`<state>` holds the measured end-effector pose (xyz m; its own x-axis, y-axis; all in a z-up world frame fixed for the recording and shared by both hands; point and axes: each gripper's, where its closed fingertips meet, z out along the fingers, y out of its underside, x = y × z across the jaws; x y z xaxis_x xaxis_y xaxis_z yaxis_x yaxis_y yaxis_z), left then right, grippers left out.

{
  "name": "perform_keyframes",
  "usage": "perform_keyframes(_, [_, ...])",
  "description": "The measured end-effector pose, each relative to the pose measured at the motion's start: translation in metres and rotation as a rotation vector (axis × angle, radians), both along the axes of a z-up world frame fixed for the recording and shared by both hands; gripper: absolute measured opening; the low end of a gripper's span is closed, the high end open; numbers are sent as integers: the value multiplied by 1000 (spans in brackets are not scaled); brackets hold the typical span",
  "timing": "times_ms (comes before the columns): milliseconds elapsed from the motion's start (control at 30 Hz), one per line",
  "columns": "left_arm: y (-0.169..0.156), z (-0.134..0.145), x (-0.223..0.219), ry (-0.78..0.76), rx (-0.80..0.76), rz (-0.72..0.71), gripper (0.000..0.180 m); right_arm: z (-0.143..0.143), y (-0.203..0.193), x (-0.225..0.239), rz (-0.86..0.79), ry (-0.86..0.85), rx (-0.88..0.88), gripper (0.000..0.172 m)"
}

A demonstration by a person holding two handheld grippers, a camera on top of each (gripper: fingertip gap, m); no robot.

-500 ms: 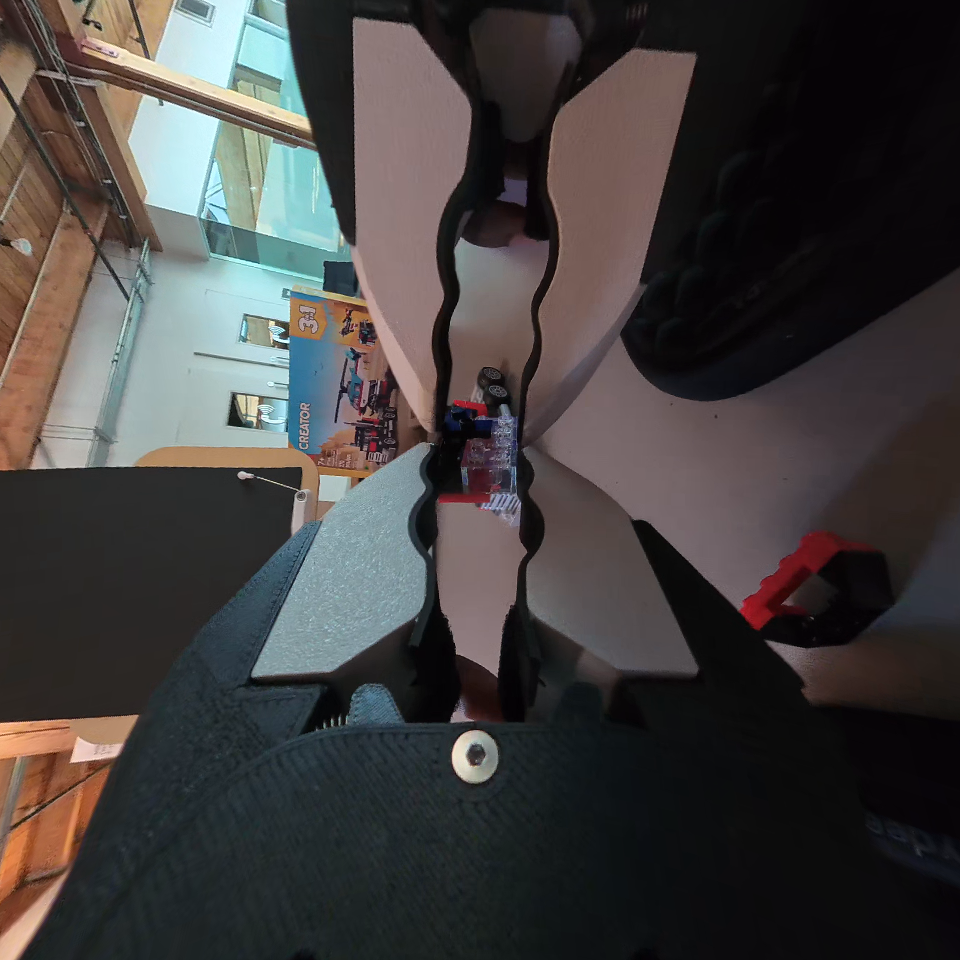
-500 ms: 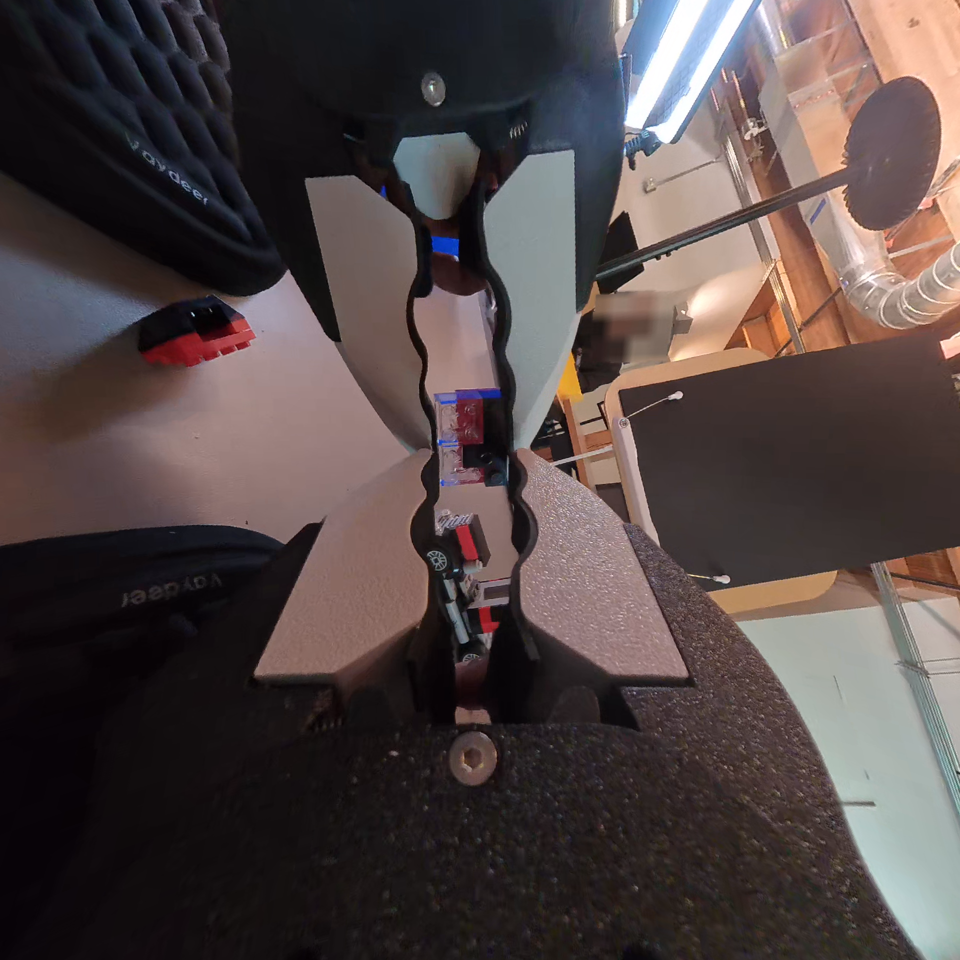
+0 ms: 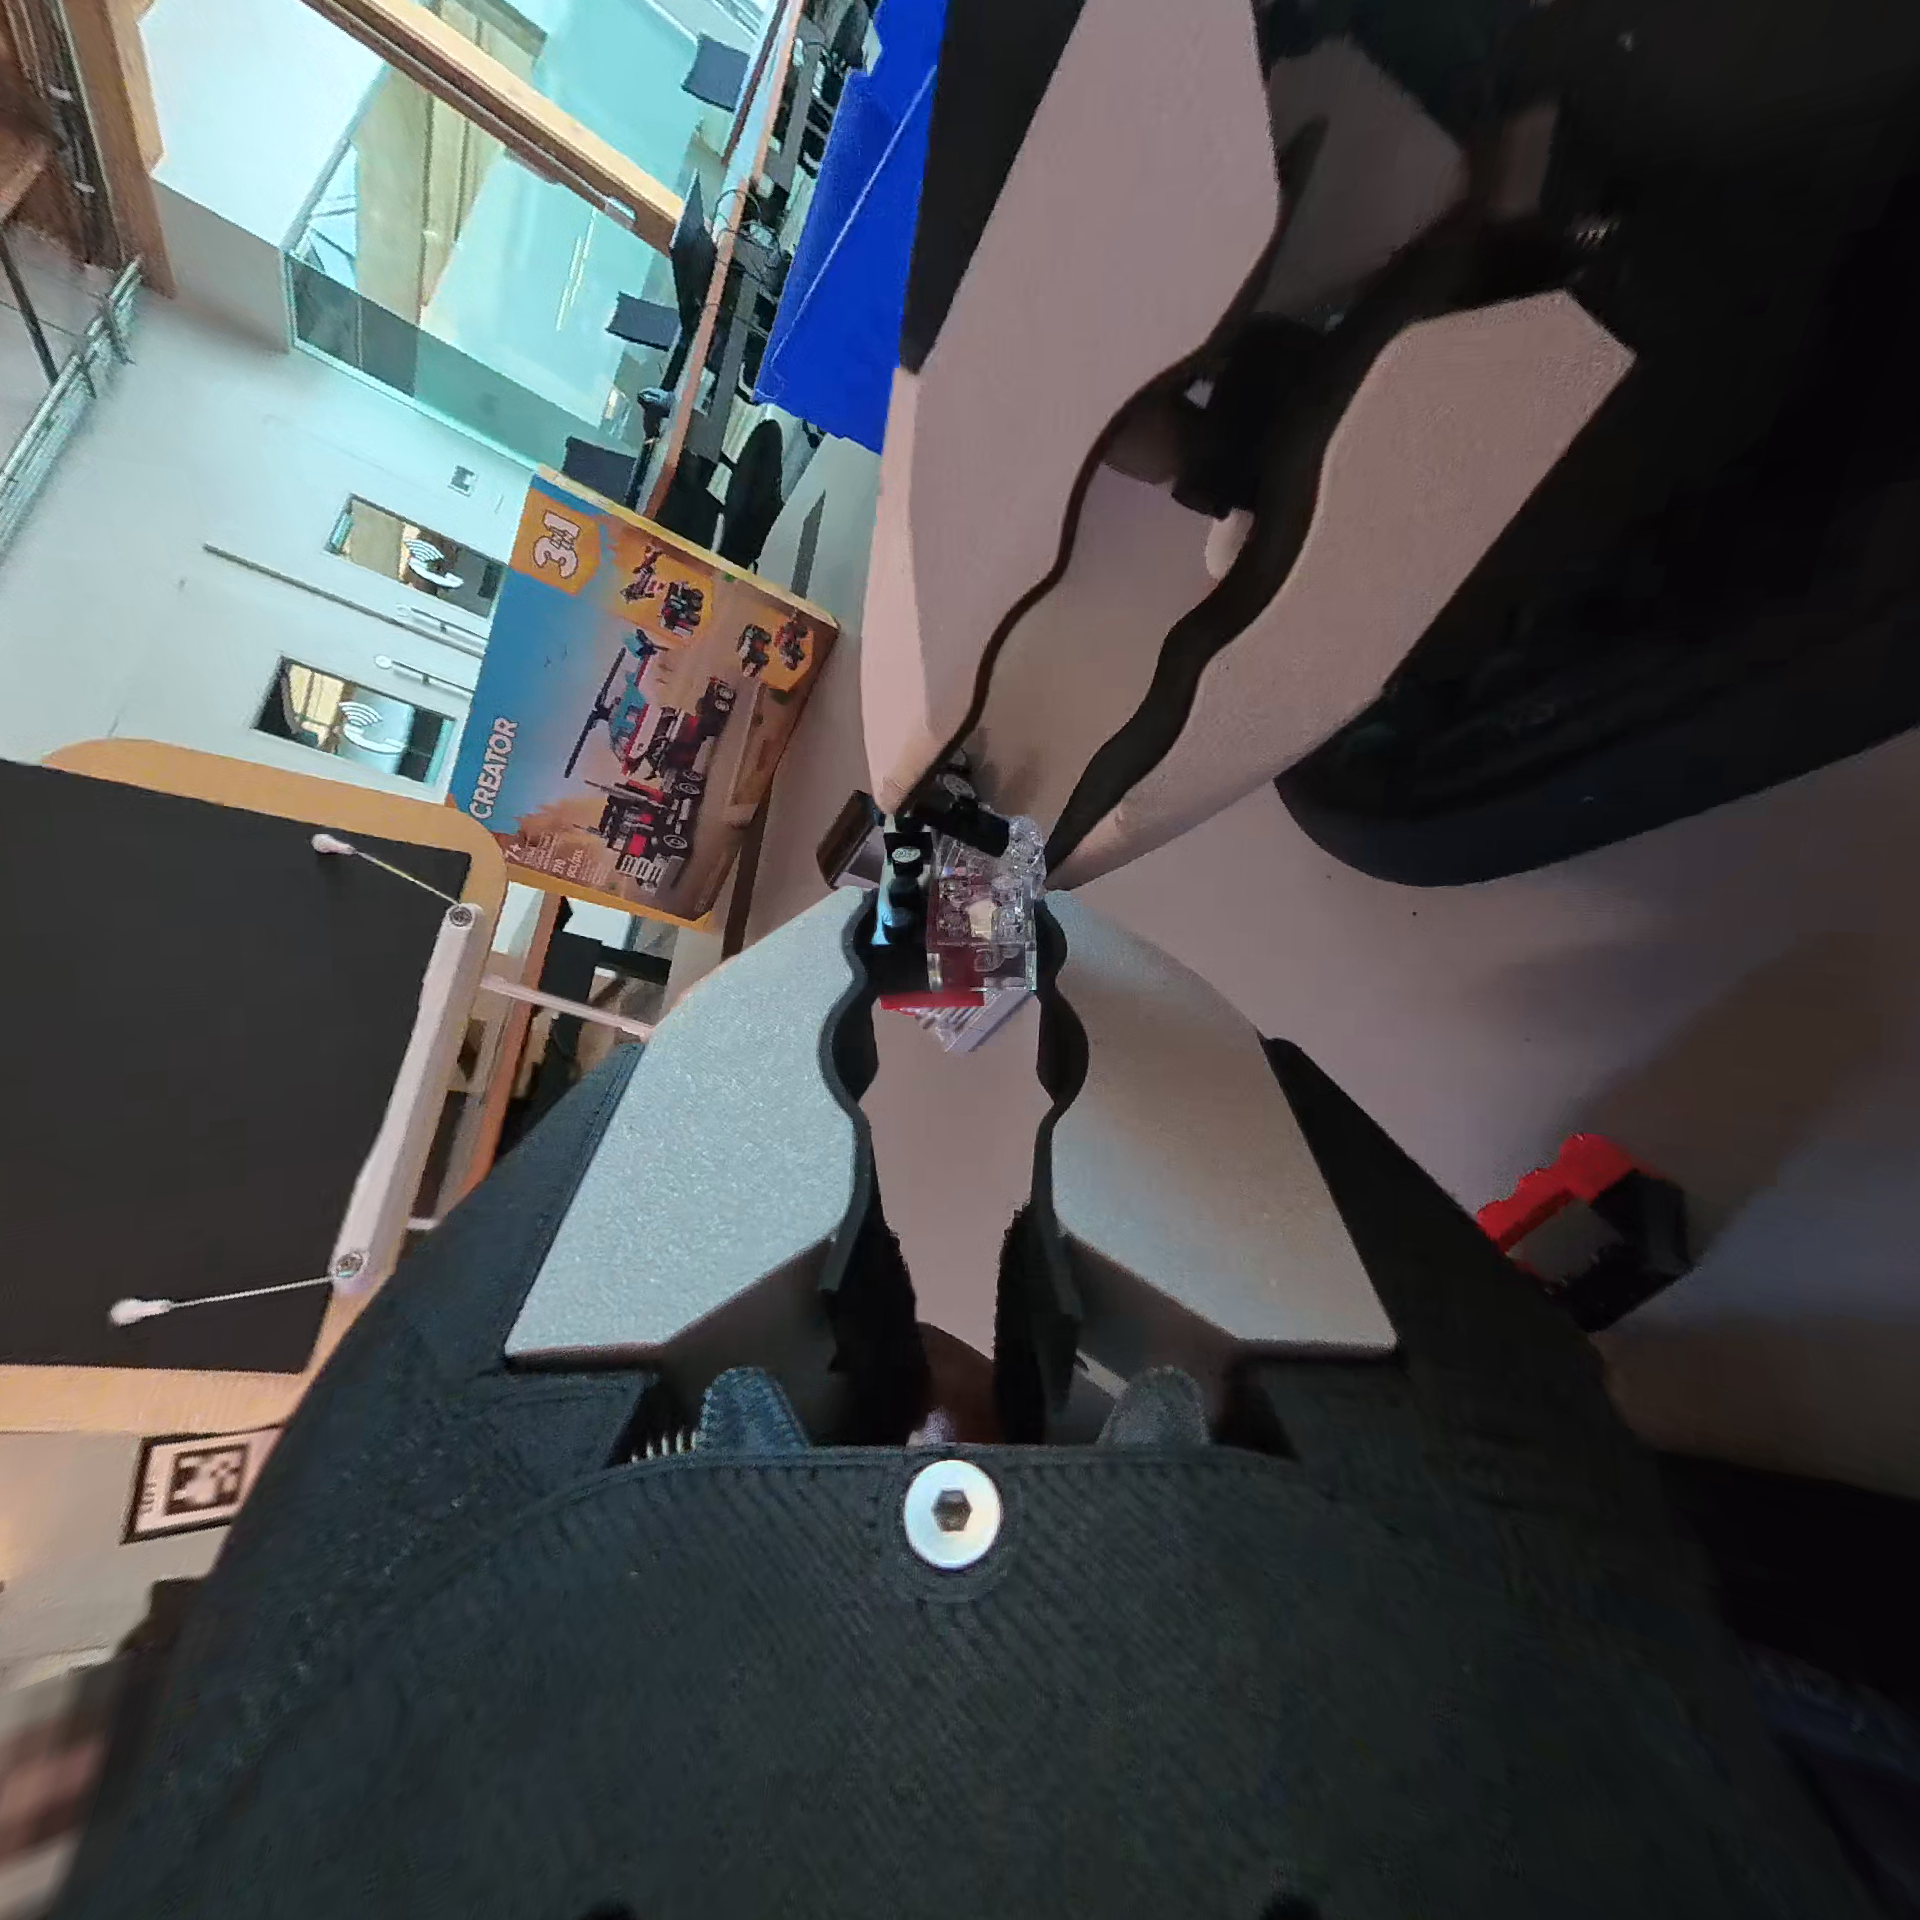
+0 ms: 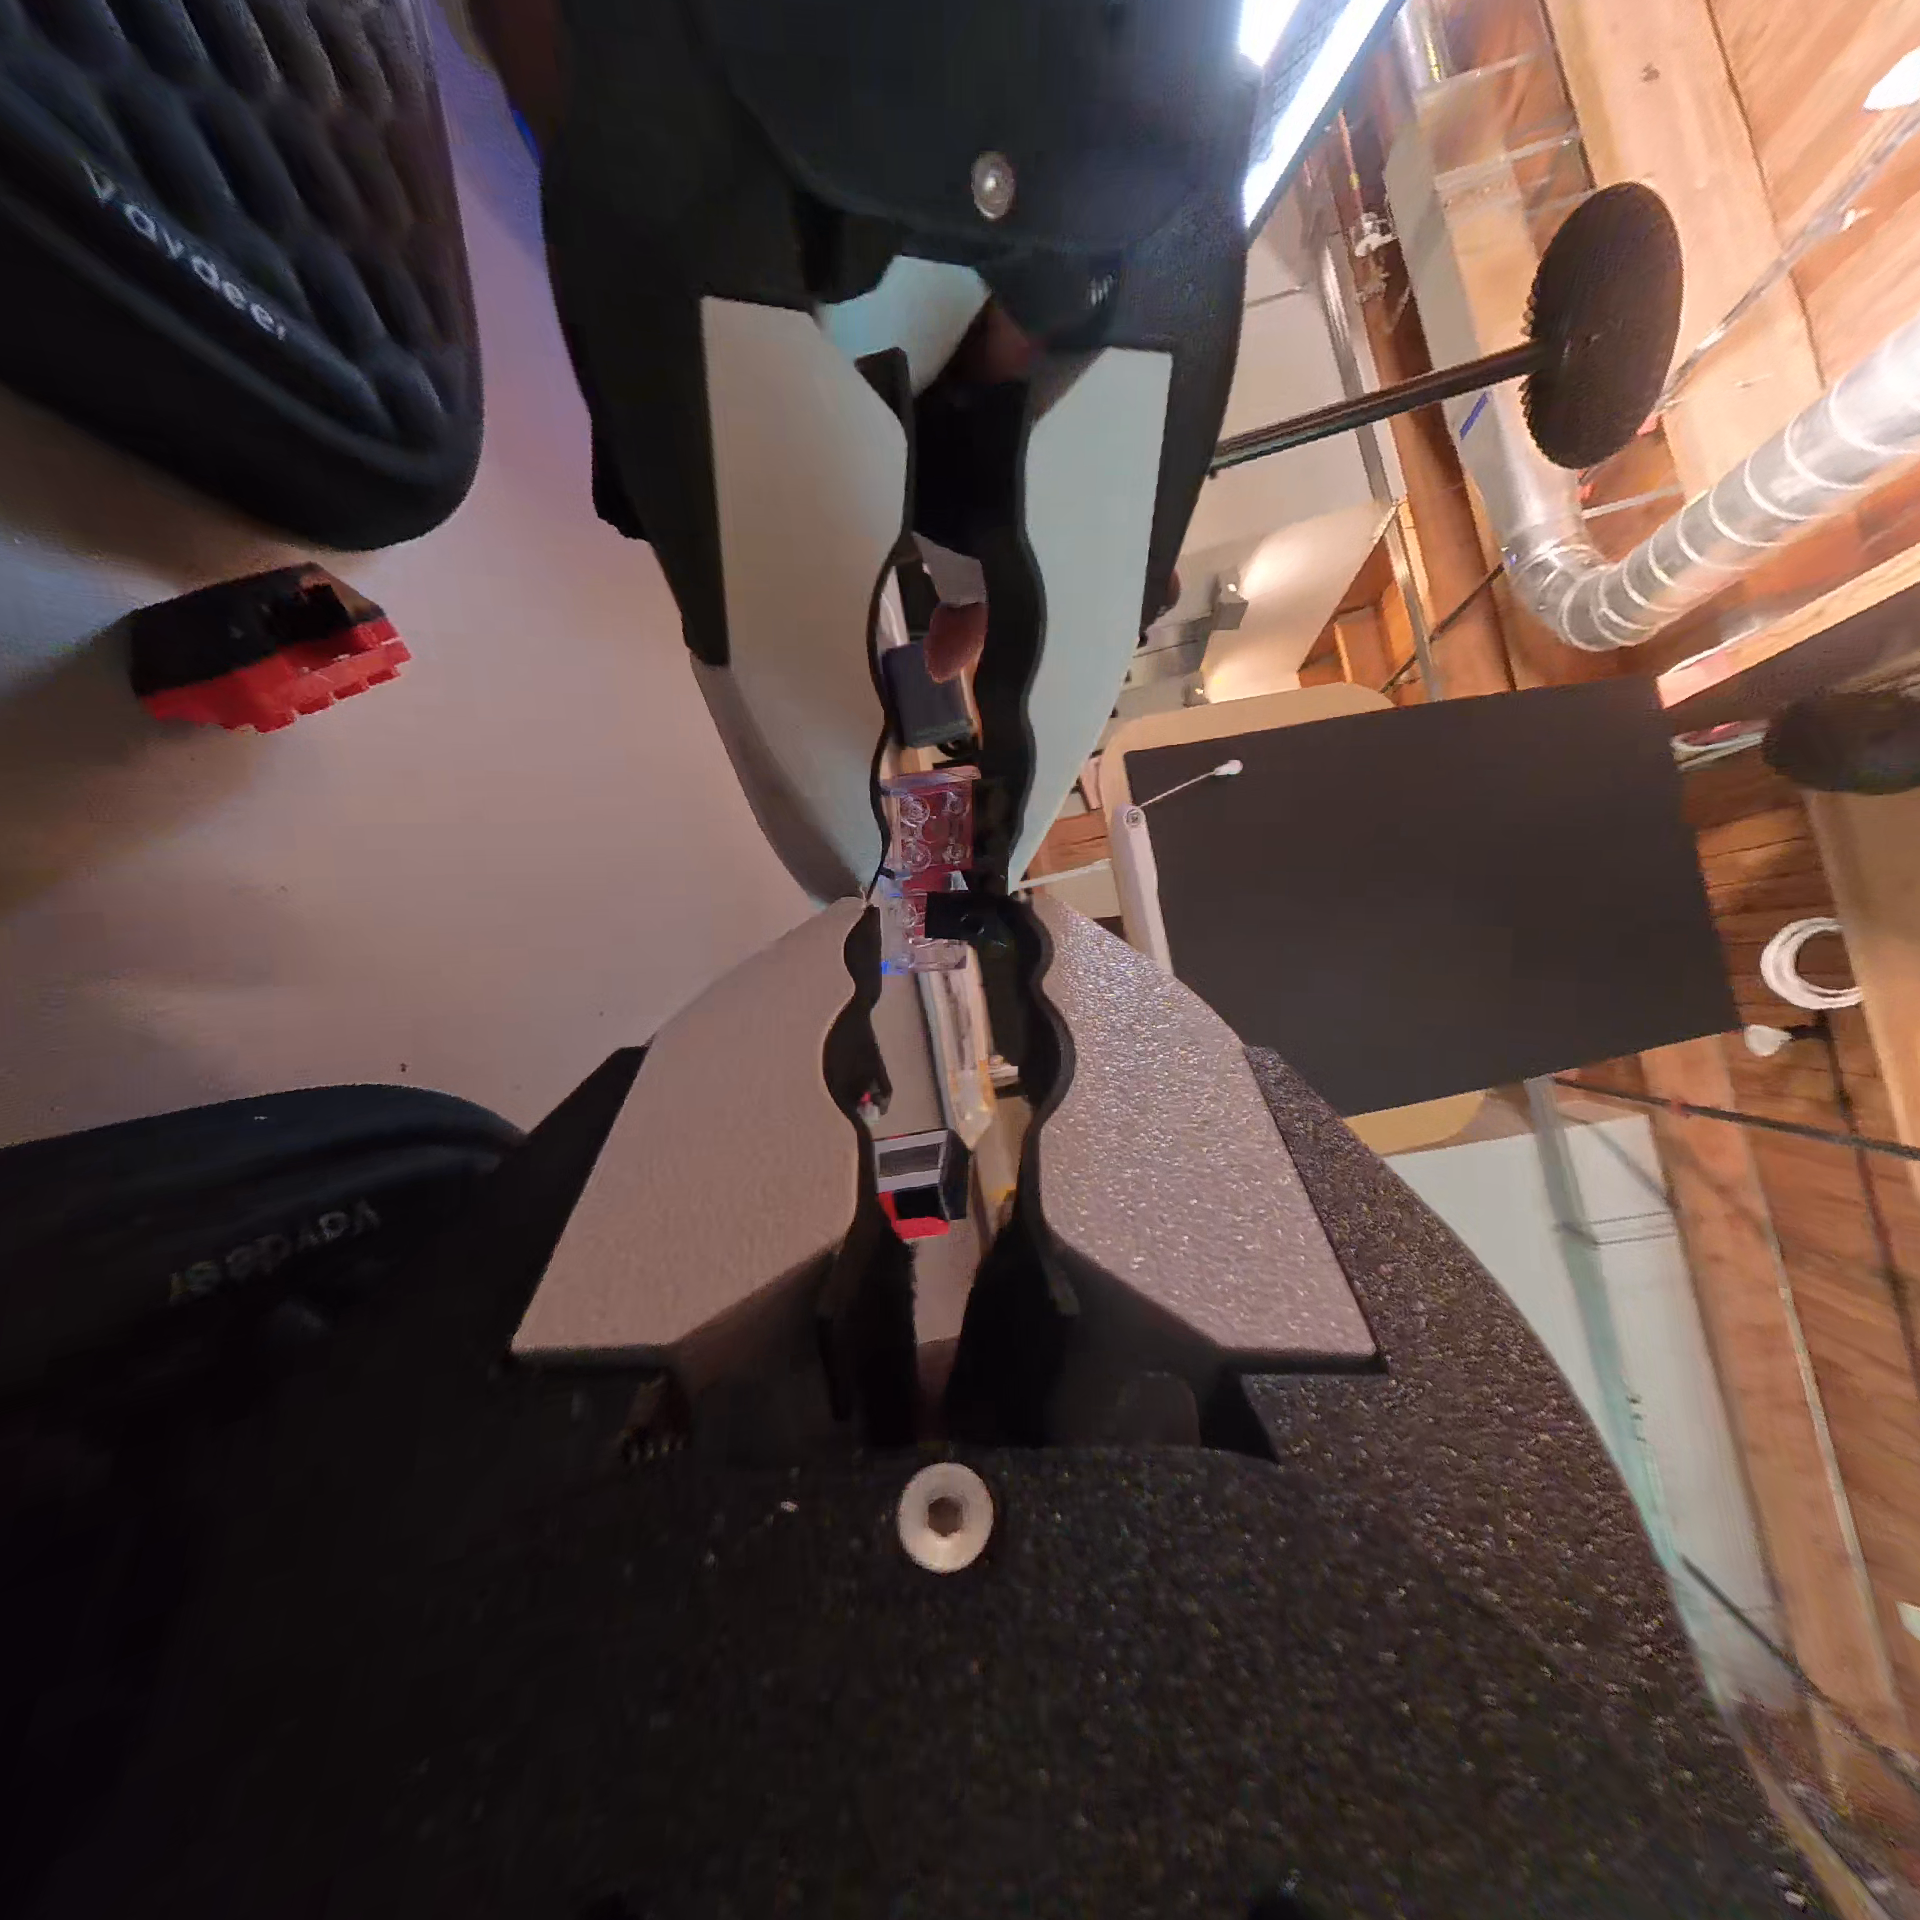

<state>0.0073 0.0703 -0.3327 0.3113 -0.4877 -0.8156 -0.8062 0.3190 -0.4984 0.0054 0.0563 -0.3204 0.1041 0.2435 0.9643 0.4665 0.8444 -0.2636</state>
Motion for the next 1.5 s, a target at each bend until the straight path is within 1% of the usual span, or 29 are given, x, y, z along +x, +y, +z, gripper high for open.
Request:
perform_keyframes(67, [1,-3,0,16,-3,-1,27,-4,0,0,36,-8,-61,24])
perform_keyframes(167, [2,-12,0,-40,-108,-12,27,-10,2,1,83,-4,-227,24])
perform_keyframes(233, [3,-15,-2,-91,-166,-15,27,-6,2,3,111,22,-281,24])
perform_keyframes(300, [6,-22,-8,-129,-257,18,27,-5,2,6,132,39,-336,24])
perform_keyframes(367, [6,-38,-12,-136,-385,46,27,-3,3,8,154,72,-401,24])
perform_keyframes(467, [0,-60,-11,-145,-558,43,28,4,4,12,199,135,-499,24])
perform_keyframes(533, [-2,-66,-9,-174,-631,43,28,7,4,14,223,168,-561,24])
perform_keyframes(600, [-2,-68,-12,-195,-665,56,30,9,3,16,257,191,-617,24])
perform_keyframes(667, [1,-63,-15,-234,-661,64,39,12,1,18,294,213,-659,24])
perform_keyframes(733, [-1,-50,-14,-326,-678,29,44,18,-3,20,348,243,-681,24])
perform_keyframes(800, [-8,-28,-5,-514,-753,-75,43,26,-9,23,399,276,-646,24])
perform_keyframes(867, [-20,-4,5,-707,-860,-219,38,32,-17,24,427,287,-562,24])
perform_keyframes(933, [-25,6,8,-810,-939,-279,32,33,-23,22,435,280,-505,24])
perform_keyframes(1033, [-39,23,19,-912,-1040,-406,30,32,-28,17,427,255,-426,24])
perform_keyframes(1167, [-52,34,26,-990,-1150,-509,24,33,-37,12,446,250,-381,24])
perform_keyframes(1233, [-54,36,26,-1017,-1173,-539,22,34,-39,12,457,255,-373,24])
perform_keyframes(1300, [-56,35,26,-1008,-1182,-546,20,32,-41,12,479,240,-381,24])
perform_keyframes(1333, [-57,33,25,-997,-1190,-544,19,30,-43,13,503,224,-408,24])
perform_keyframes(1433, [-59,27,24,-967,-1239,-529,17,28,-47,20,610,196,-566,24])
perform_keyframes(1500, [-60,20,24,-933,-1282,-497,17,30,-46,24,641,199,-606,22])
